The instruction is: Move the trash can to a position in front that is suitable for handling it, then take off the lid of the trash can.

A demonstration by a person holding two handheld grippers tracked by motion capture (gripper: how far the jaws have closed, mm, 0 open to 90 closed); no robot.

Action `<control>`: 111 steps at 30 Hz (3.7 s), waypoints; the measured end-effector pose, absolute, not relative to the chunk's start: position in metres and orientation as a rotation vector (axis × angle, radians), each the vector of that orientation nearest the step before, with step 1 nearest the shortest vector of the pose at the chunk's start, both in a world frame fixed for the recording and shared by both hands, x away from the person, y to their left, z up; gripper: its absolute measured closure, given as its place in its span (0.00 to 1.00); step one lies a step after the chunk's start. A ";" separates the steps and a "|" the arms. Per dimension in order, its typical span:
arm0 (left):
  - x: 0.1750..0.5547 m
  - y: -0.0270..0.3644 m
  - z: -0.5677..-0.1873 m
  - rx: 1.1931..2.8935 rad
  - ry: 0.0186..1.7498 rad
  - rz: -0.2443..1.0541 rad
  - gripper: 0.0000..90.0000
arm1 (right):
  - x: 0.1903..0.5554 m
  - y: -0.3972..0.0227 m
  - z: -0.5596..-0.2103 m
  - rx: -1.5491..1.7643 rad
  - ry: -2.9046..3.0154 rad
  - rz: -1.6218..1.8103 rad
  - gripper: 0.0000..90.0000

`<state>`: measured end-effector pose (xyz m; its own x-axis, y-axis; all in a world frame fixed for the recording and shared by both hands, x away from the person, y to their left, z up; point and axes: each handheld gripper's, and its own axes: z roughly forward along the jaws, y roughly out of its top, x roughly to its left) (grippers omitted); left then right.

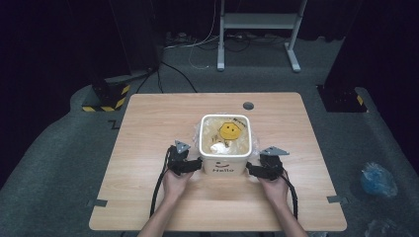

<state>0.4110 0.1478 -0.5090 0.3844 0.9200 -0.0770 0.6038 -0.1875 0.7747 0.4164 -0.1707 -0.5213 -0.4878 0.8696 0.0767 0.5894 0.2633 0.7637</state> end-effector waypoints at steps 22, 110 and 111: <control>0.406 0.147 -0.511 1.880 1.297 0.498 0.22 | 0.411 -0.182 -0.522 1.343 2.164 1.070 0.29; 0.388 0.253 -0.528 1.841 1.575 0.689 0.21 | 0.397 -0.243 -0.457 1.349 2.042 1.201 0.53; 0.388 0.253 -0.528 1.841 1.576 0.688 0.22 | 0.397 -0.243 -0.454 1.349 2.039 1.204 0.53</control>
<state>0.3881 0.2535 -0.5277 0.1556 0.9878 -0.0025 0.6693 -0.1035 0.7358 0.3972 -0.2429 -0.4543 -0.4456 0.8876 0.1166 0.5307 0.1570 0.8329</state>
